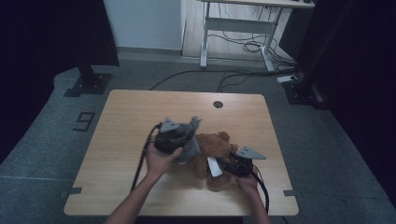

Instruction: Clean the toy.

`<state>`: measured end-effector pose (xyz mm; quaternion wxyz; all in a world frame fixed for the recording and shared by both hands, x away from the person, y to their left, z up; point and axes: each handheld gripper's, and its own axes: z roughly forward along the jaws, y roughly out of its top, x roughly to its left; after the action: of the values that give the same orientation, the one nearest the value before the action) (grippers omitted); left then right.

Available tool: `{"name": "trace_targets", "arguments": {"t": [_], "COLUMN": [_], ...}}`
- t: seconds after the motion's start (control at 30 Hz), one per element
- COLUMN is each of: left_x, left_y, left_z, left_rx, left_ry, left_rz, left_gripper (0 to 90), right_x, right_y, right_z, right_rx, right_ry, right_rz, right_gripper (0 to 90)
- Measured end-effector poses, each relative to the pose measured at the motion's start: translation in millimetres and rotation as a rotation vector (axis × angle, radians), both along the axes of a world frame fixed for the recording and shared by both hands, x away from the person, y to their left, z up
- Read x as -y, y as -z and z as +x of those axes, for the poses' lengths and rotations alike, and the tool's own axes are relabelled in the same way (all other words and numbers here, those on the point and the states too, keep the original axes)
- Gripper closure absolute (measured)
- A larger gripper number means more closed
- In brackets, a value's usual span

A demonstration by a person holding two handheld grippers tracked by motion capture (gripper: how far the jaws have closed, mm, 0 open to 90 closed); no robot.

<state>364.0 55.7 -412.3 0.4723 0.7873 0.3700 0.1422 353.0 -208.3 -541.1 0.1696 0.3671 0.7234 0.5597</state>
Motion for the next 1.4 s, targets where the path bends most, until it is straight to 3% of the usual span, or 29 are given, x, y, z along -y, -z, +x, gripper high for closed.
{"name": "trace_targets", "arguments": {"t": [0.1,0.23,0.33,0.37,0.53,0.7,0.8,0.93,1.03,1.1,1.27,1.4], "left_x": [41.1,78.1,87.8,87.0,68.2,32.3,6.3,-24.6,-41.5,-53.1,-78.7,-97.6], "left_y": [2.5,10.5,24.1,27.3,29.9,29.6,31.3,31.4,28.1,27.4,38.8,57.3], "left_z": [6.6,16.4,21.6,22.8,22.3,23.4,23.4,22.7,20.8,20.3,18.5,17.3], "left_rx": [-0.009,-0.049,-0.076,-0.094,-0.114,-0.095,-0.075,-0.099,-0.091,-0.08,-0.091,-0.14], "left_ry": [0.048,0.079,0.075,0.066,0.046,-0.032,-0.085,-0.108,-0.134,-0.166,-0.216,-0.252], "left_rz": [0.078,0.123,0.166,0.154,0.11,0.132,0.178,0.107,0.083,0.091,0.083,0.061], "left_gripper": [78.8,78.5,78.0,78.1,78.3,78.3,78.7,78.8,78.7,78.6,78.7,78.8], "right_x": [-0.4,-1.2,-2.1,-2.1,-2.8,-2.0,-1.3,-3.4,-3.7,-3.6,-3.7,-3.4], "right_y": [-0.1,-0.1,-0.2,0.3,1.4,1.3,1.3,1.1,0.7,0.6,0.6,0.7], "right_z": [-0.8,-2.9,-4.9,-4.8,-5.0,-4.5,-3.9,-4.2,-4.9,-5.0,-3.1,-2.6], "right_rx": [0.003,0.015,0.016,0.014,0.014,0.014,0.015,0.033,0.031,0.033,0.033,0.033], "right_ry": [-0.003,-0.003,0.0,0.0,-0.002,-0.002,-0.007,-0.011,-0.008,-0.007,-0.003,0.004], "right_rz": [-0.004,-0.017,-0.029,-0.041,-0.058,-0.06,-0.061,-0.07,-0.075,-0.077,-0.077,-0.081], "right_gripper": [50.3,50.4,50.0,49.9,50.0,49.9,50.0,49.9,49.9,49.8,49.9,50.0]}}
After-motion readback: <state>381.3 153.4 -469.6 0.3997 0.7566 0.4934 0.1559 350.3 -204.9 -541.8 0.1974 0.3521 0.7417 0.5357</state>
